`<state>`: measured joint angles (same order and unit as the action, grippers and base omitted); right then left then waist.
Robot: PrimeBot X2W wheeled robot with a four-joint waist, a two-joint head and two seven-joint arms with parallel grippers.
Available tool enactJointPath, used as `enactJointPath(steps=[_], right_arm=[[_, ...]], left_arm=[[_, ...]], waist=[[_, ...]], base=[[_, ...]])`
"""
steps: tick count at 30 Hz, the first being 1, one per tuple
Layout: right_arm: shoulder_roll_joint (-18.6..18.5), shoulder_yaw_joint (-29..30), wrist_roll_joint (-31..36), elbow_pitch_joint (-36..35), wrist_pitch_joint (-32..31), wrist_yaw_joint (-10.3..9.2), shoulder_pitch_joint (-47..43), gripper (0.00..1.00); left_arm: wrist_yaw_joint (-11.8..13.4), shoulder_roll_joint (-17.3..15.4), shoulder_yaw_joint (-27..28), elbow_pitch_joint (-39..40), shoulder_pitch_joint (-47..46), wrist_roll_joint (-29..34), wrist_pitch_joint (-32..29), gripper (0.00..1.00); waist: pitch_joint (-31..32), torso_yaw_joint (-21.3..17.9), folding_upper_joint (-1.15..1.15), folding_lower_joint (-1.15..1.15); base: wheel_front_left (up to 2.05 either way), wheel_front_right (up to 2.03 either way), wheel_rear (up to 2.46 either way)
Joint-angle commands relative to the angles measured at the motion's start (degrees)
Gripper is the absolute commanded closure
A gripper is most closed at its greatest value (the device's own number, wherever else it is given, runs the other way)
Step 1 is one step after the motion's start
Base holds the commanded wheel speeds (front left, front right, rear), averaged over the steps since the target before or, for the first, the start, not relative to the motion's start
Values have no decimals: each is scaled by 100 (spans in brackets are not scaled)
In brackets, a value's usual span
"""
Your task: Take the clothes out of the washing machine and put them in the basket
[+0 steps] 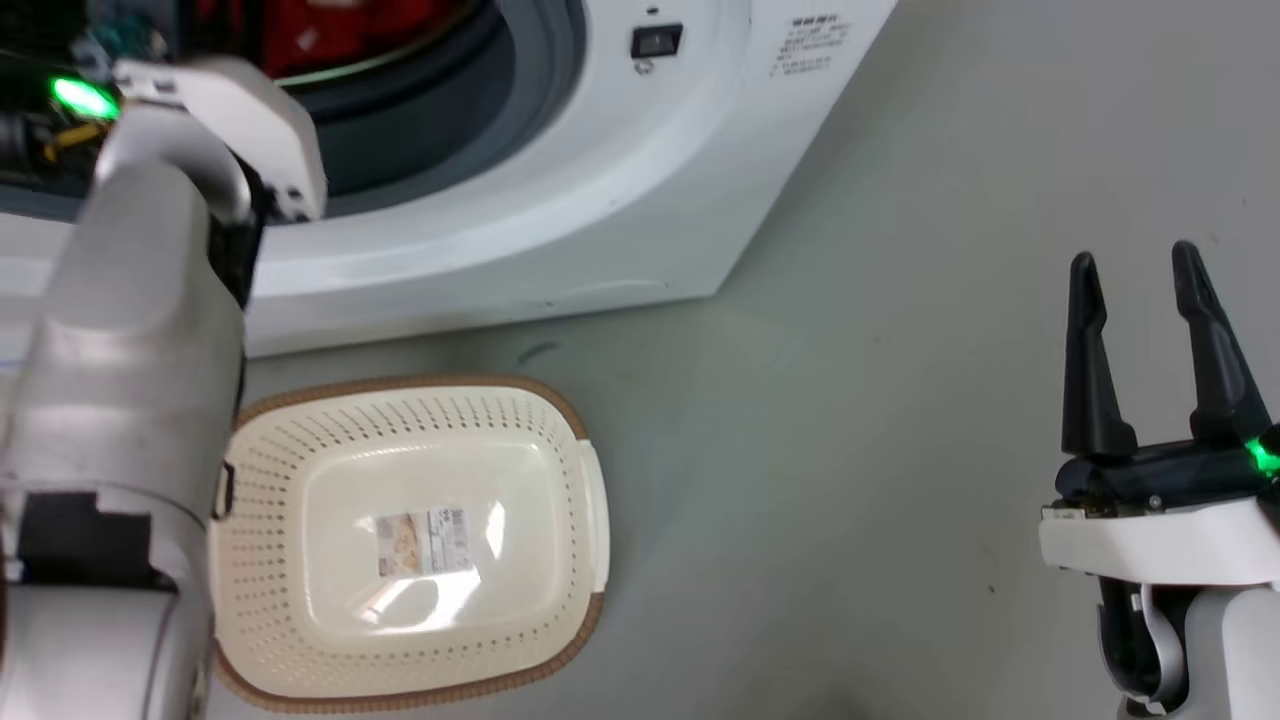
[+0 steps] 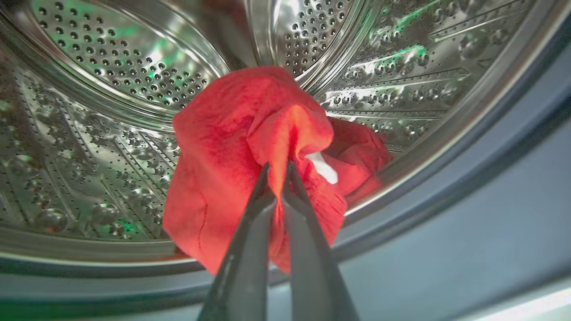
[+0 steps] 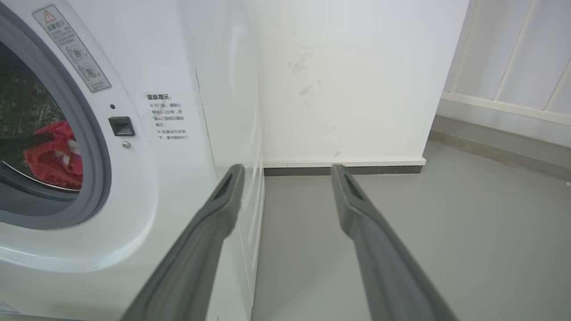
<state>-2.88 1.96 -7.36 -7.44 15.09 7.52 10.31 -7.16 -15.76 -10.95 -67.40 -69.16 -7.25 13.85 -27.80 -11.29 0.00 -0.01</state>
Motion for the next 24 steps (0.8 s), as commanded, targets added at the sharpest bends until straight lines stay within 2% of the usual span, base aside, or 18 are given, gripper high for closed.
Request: enactJointPath(steps=[1, 5, 6, 11, 18, 24], right_arm=[[1, 14, 67, 19, 12, -6, -137, 0], [2, 21, 141, 40, 12, -6, -296, 0], [2, -10, 182, 64, 12, -6, -444, 0], [2, -26, 243, 95, 12, -5, -627, 0], [2, -62, 304, 122, 12, -6, -918, 0], [2, -47, 328, 133, 12, -6, -1108, 0]], left_arm=[[-10, 42, 16, 157, 303, -106, 81, 100], [-22, 123, 2, 732, 899, -238, 137, 100], [-22, 109, 38, 1458, 1431, -325, 144, 100], [-18, 178, 79, 2433, 2219, -415, 135, 100], [120, 141, 65, 3938, 3532, -488, 98, 100], [264, 98, 66, 5355, 4472, -606, -218, 100]], waist=[[426, 222, 0, 1], [745, 352, 0, 1], [991, 447, 0, 1], [1310, 570, 0, 1], [1755, 722, 0, 1], [2025, 824, 0, 1]], base=[[0, 0, 0], [0, 0, 0], [0, 0, 0], [0, 0, 0], [0, 0, 0], [0, 0, 0]])
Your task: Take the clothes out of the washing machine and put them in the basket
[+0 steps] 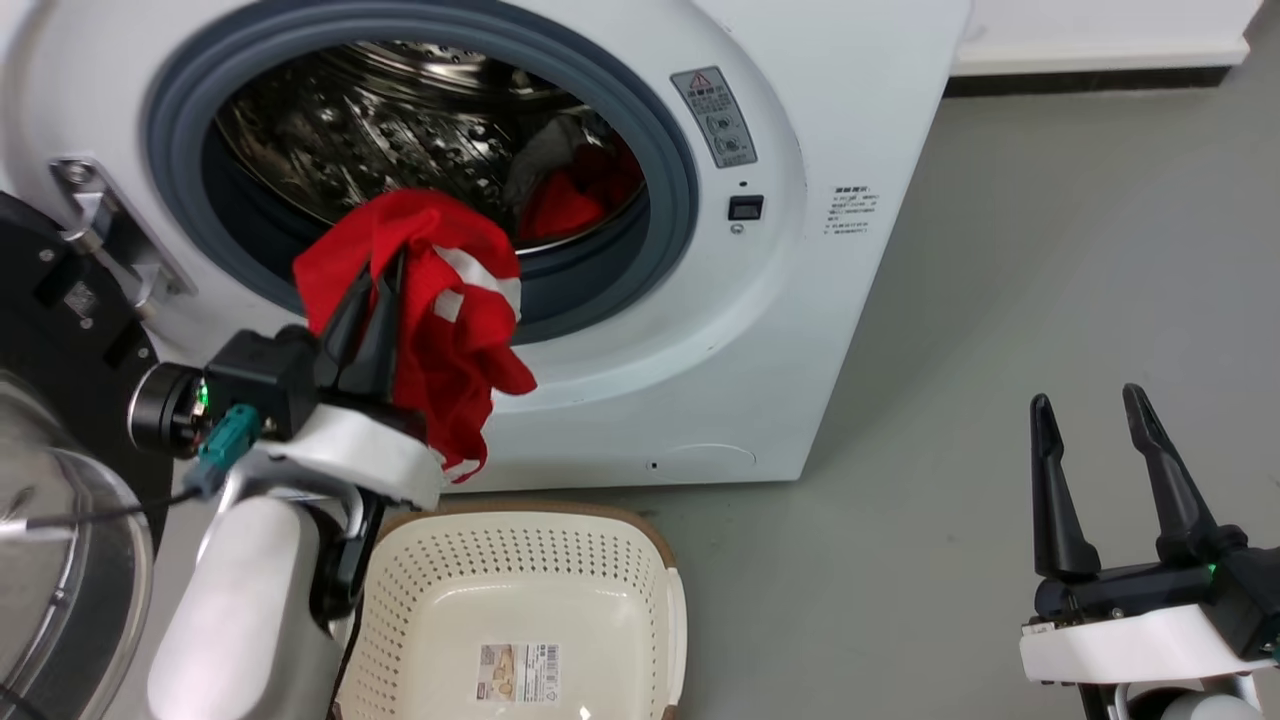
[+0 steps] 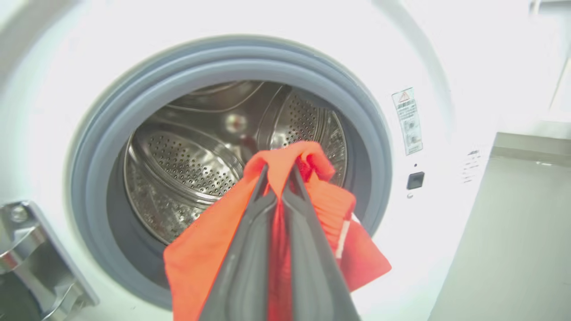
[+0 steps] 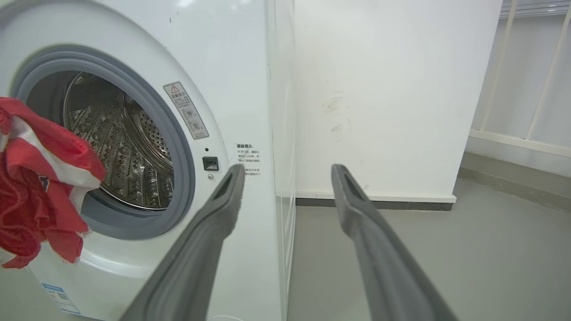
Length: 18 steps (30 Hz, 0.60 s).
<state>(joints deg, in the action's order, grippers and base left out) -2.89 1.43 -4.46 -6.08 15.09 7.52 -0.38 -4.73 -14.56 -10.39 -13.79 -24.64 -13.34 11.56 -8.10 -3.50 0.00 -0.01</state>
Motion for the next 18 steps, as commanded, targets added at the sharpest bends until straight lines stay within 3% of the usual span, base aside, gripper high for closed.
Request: enactJointPath(steps=[1, 10, 18], right_arm=[[4, -1, 39, -3, 11, -6, -74, 0], [4, -6, 43, -20, 12, -6, -205, 0], [4, 4, 45, -53, 12, -5, -89, 0]], left_arm=[[49, -41, 4, 245, 164, 2, -60, 100], [281, -170, -78, 1848, 1167, 9, -584, 100], [286, -98, -308, 2029, 1765, -90, -726, 100]], waist=[[86, 56, 0, 1], [199, 142, 0, 1], [42, 214, 0, 1]], base=[[0, 0, 0], [0, 0, 0], [0, 0, 0]])
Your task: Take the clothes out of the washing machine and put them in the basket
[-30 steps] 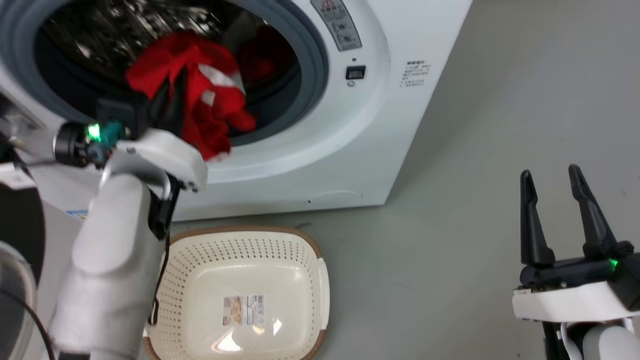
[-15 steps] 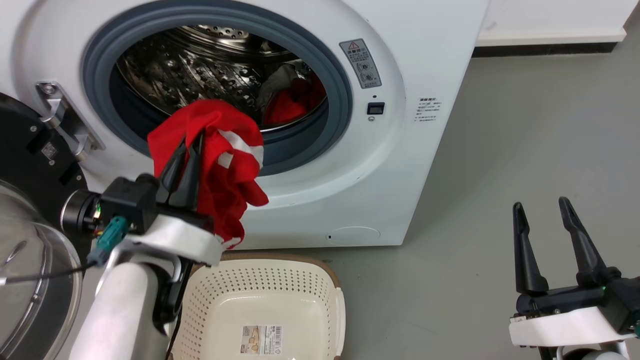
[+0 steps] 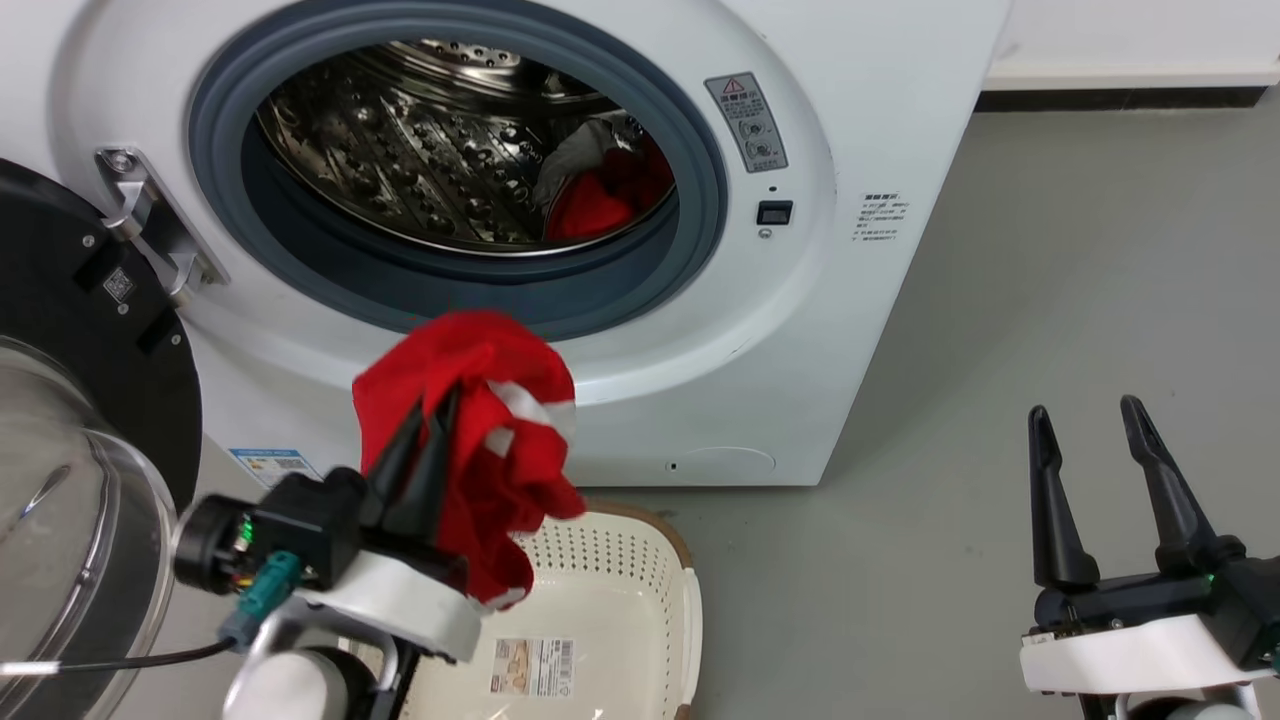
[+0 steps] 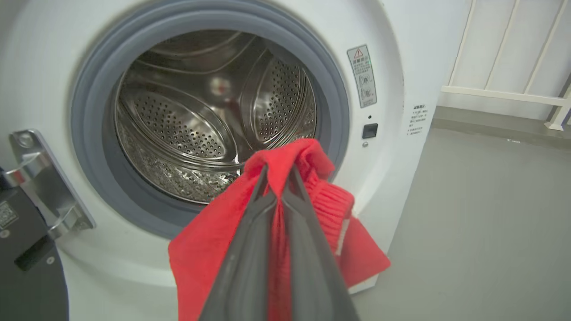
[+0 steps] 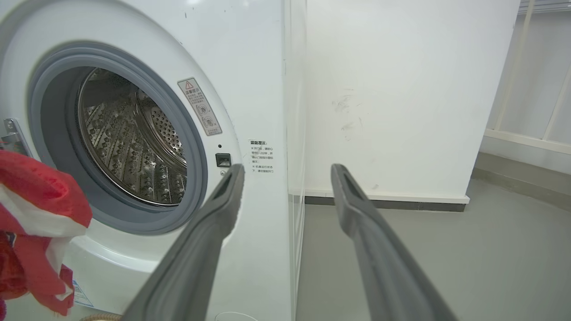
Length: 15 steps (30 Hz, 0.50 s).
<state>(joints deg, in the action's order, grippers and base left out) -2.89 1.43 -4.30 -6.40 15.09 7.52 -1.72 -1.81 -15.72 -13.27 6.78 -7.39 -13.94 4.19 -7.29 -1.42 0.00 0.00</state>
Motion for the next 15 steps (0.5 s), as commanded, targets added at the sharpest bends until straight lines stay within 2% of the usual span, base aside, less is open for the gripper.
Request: enactJointPath(steps=[1, 6, 15], right_arm=[[4, 2, 33, -32, 12, -6, 75, 0], [4, -33, 66, -63, 12, -5, 247, 0], [4, -58, 163, -195, 12, -6, 707, 0]], left_arm=[[-31, 30, -49, -105, 84, -54, 26, 100], [-130, 103, -233, -686, 167, -81, 246, 100], [-267, 311, -334, -2495, -463, -152, 818, 100]], waist=[[-84, 12, 0, 0], [-389, -17, 0, 0], [-1365, -234, 0, 0]], base=[[0, 0, 0], [0, 0, 0], [0, 0, 0]])
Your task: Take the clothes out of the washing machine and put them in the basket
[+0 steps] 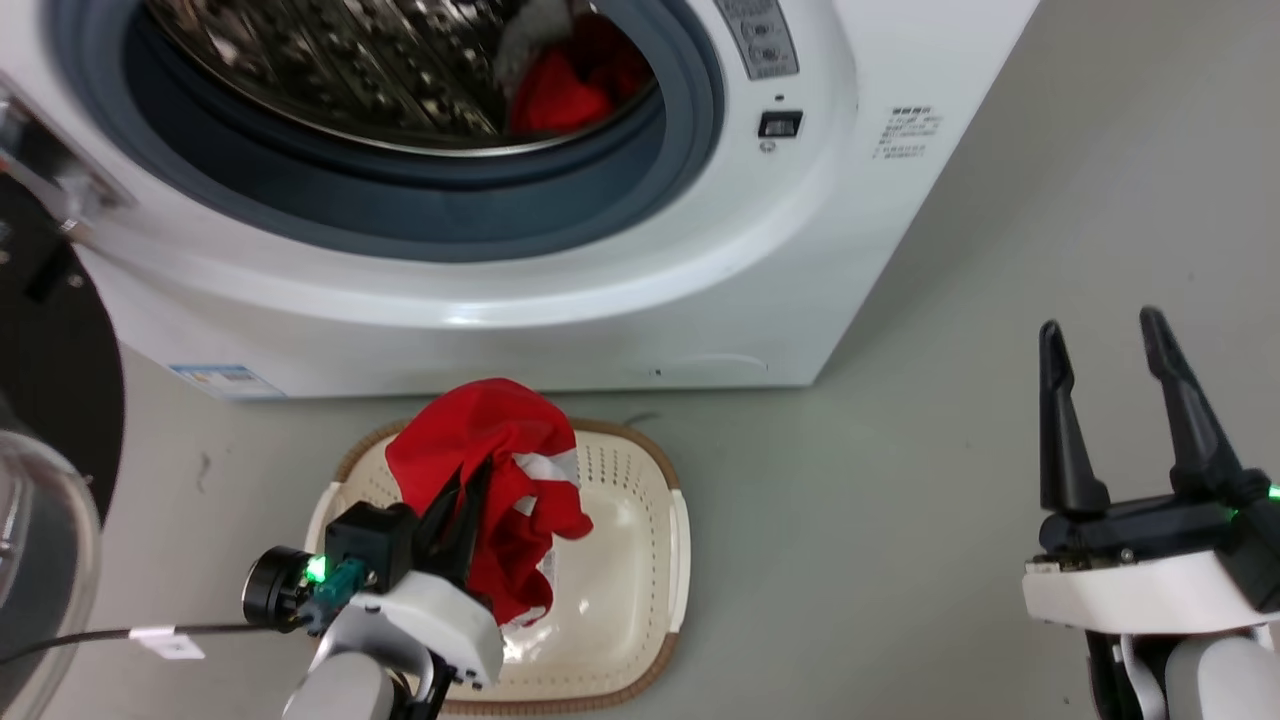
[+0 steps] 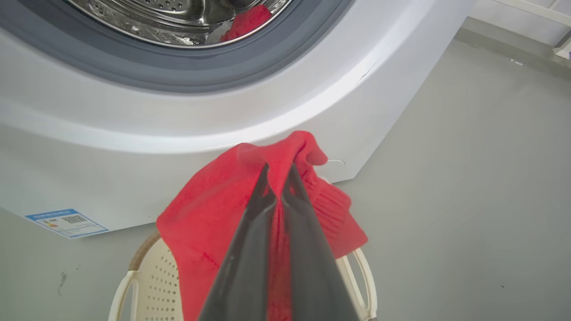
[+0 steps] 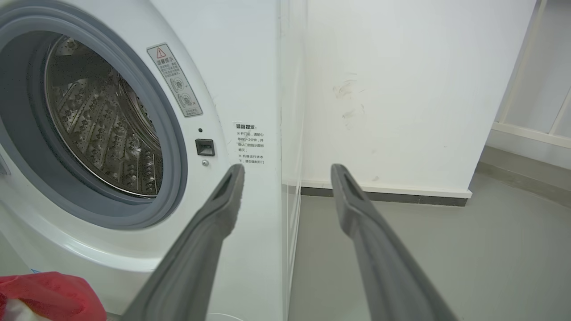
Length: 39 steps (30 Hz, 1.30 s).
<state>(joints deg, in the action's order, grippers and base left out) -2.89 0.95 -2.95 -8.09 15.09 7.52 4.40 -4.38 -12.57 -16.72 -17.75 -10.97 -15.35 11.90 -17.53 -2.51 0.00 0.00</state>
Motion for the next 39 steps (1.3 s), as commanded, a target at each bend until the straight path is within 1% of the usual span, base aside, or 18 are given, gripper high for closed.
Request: enactJointPath(steps=[1, 4, 11, 16, 19, 24, 26, 27, 29, 30, 31, 36, 39], right_arm=[[4, -8, 31, -48, 12, -6, 171, 0], [4, 19, 8, -101, 11, -5, 364, 0], [5, 116, -81, -215, 12, -6, 772, 0], [6, 129, -190, -260, 12, -6, 1024, 0], [5, 178, -303, -266, 12, -6, 1135, 0], [6, 137, -416, -276, 12, -6, 1269, 0], [6, 128, -455, -261, 12, -6, 1299, 0], [6, 128, -455, -261, 12, -6, 1299, 0], [6, 123, -484, -238, 12, -6, 1332, 0], [6, 117, -500, -224, 12, -6, 1346, 0], [6, 103, -510, -205, 12, -6, 1355, 0], [6, 117, -544, -139, 12, -6, 1317, 0], [5, 122, -514, -110, 12, -6, 1267, 0]], left_arm=[[-34, 42, 12, -276, -228, -51, 88, 100], [-110, 79, -61, -978, -643, 4, 182, 100], [-199, 167, -230, -2513, -1765, 139, 293, 100], [-182, 182, -398, -3582, -2581, 344, 309, 100], [-166, 190, -495, -4117, -3012, 453, 317, 100], [-110, 130, -657, -4971, -3578, 616, 89, 100], [-98, 143, -706, -5223, -3711, 643, -69, 100], [-98, 143, -706, -5223, -3711, 643, -69, 100], [-92, 153, -773, -5389, -3773, 682, -316, 100], [-88, 141, -809, -5441, -3797, 696, -443, 67], [-85, 131, -838, -5473, -3817, 718, -517, 0], [-114, 192, -776, -5560, -3631, 547, -664, 0], [-168, 274, -786, -5572, -3486, 460, -628, 0]], waist=[[-475, -158, 0, 0], [-887, -248, 0, 0], [-1888, -423, 0, 0], [-2484, -553, 0, 0], [-2759, -636, 0, 0], [-3100, -771, 0, 0], [-3172, -808, 0, 0], [-3172, -808, 0, 0], [-3206, -829, 0, 0], [-3212, -841, 0, 0], [-3205, -853, 0, 0], [-2989, -860, 0, 0], [-2758, -815, 0, 0]], base=[[0, 0, 0], [0, 0, 0], [0, 0, 0], [0, 0, 0], [0, 0, 0], [0, 0, 0], [0, 0, 0], [0, 0, 0], [0, 0, 0], [0, 0, 0], [0, 0, 0], [0, 0, 0], [0, 0, 0]])
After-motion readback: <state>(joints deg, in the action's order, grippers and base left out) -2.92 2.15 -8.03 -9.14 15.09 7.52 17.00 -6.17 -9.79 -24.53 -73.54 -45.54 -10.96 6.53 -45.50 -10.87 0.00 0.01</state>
